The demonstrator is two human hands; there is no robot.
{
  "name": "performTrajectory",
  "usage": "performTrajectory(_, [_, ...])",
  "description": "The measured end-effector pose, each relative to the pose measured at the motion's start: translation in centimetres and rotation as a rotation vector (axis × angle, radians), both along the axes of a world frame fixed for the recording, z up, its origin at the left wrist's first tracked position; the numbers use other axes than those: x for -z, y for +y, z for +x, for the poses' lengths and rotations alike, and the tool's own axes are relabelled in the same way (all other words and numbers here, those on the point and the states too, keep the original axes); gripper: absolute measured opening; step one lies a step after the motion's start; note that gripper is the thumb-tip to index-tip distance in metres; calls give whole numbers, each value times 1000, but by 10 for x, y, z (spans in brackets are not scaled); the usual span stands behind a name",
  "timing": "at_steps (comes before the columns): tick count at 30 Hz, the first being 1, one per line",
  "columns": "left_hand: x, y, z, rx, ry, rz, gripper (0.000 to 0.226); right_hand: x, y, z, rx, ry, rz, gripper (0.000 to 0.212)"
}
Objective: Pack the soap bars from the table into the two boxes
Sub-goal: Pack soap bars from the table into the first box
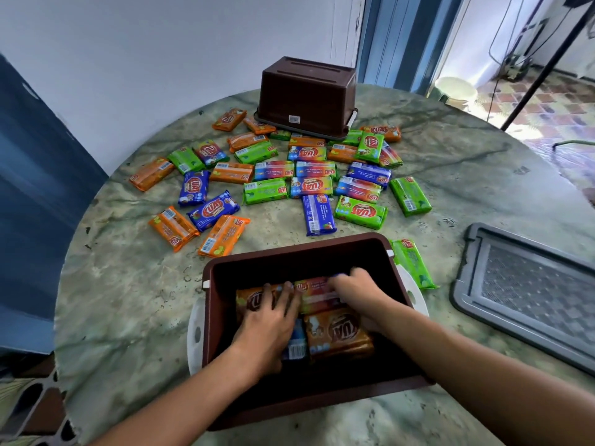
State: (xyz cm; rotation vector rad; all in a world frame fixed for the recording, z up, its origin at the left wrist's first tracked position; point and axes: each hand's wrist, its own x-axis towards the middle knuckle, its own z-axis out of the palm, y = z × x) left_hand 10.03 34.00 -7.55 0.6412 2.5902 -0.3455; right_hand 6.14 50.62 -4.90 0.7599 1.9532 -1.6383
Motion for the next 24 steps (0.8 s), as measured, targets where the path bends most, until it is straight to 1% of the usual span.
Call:
performTrajectory(2, [3,1,-1,13,0,-2,117,0,0,-7,217,-67,-192,12])
performTrajectory(3, [4,0,-1,11,-8,0,119,0,2,-10,294,-78,-263,14])
performTrajectory(5, [5,-1,-2,4,-25,6,123,-1,5,-8,359,-82,-307,16])
performTrajectory(6, [5,-1,-2,6,-31,9,124,-4,7,-4,339,-78,-279,20])
performTrajectory(8, [5,-1,-3,7,-43,16,126,-8,6,4,232,-70,-180,30])
performTrajectory(10, [4,-1,-2,-5,-52,42,126,-16,3,15,118,-68,-154,25])
performTrajectory(12, [5,-1,0,-14,-51,67,124,-18,-1,22,81,-83,-196,18])
performTrajectory(13, [6,0,1,-12,-44,68,124,-19,-3,24,94,-98,-228,16])
performTrajectory(16, [6,7,2,-22,-23,55,124,-14,-10,21,197,-119,-282,19])
performTrajectory(18, [7,15,1,-24,-8,40,122,-7,-10,15,243,-129,-302,31])
performTrajectory(19, [7,17,1,-24,-3,30,119,-4,-8,14,216,-119,-290,37])
performTrajectory(20, [7,20,0,-28,-3,24,116,-1,-5,13,162,-96,-247,44])
performTrajectory(21, [8,22,0,-35,-12,20,114,2,-1,15,43,-35,-149,54])
performTrajectory(22, [9,24,0,-39,-21,15,113,1,4,17,-165,40,35,67])
performTrajectory(24, [8,23,0,-34,-31,6,113,5,12,22,-667,192,510,94])
